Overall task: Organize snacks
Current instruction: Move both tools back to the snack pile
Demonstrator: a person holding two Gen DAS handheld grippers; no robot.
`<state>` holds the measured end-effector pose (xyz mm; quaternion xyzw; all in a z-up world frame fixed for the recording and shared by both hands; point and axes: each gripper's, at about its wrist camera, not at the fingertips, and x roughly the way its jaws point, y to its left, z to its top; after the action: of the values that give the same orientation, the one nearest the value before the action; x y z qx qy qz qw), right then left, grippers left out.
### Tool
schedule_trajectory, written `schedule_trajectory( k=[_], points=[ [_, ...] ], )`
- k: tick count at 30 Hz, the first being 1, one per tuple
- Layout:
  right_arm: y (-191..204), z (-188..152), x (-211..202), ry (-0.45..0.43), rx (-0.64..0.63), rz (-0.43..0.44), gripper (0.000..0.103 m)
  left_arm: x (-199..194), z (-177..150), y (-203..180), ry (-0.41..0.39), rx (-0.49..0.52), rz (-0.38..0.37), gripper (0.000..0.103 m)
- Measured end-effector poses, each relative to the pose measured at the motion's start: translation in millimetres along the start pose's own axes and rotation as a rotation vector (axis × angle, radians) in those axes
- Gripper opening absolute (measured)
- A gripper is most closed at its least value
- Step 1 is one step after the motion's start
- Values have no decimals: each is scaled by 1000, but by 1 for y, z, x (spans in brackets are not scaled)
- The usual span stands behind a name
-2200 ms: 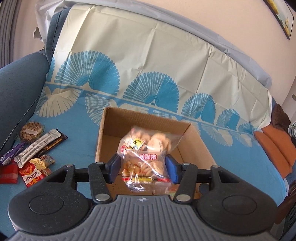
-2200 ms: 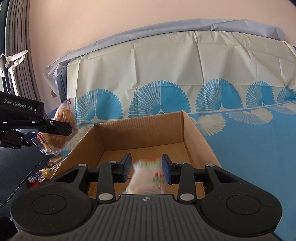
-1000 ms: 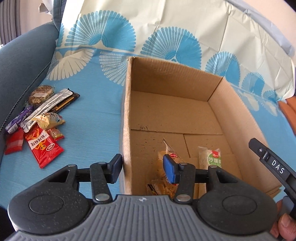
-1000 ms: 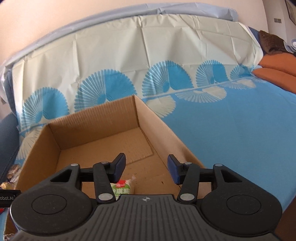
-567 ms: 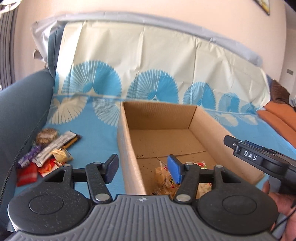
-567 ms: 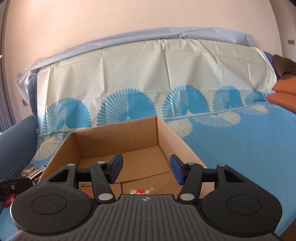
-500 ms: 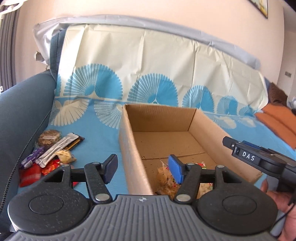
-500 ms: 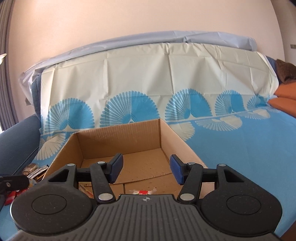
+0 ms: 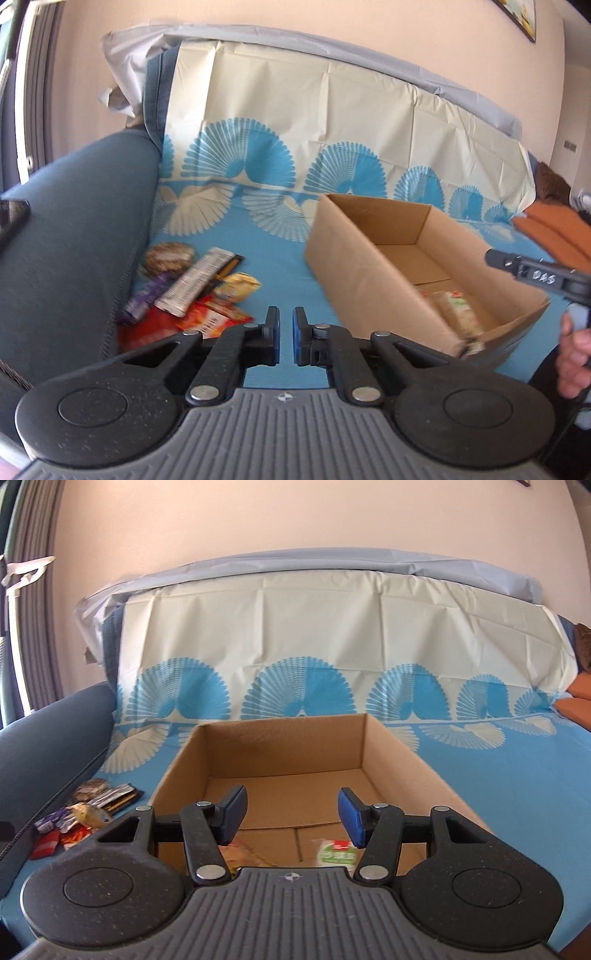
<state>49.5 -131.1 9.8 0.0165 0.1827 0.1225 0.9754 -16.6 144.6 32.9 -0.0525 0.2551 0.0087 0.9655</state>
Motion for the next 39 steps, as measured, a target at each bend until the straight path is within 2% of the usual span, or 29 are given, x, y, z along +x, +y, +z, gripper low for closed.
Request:
schedule_trajectory(
  k=[2,5,7,10,18,30,34,39],
  points=[
    [11,3,-1,-8,-7,34,48,6,1,15,-9,30,10,7],
    [29,7,-4,-23,-25,85,48,18,-3,40,-12,-4,-1,7],
    [41,9,-5,-26,-40,120,48,28,-7,60,17,-111,-24,7],
    [58,11,-5,-28,-68,170,48,31,-11,76,16,-208,16,7],
    [101,11,-4,-40,-144,291,48,27,-10,73,-2,-186,51,7],
    [161,-18,10,41,-266,456,48,26,-12,96,-23,-312,55,7],
    [180,-30,22,79,-292,482,48,25,-11,98,-32,-325,81,7],
    [197,-44,50,123,-290,463,48,27,-10,96,-26,-316,137,7]
  ],
)
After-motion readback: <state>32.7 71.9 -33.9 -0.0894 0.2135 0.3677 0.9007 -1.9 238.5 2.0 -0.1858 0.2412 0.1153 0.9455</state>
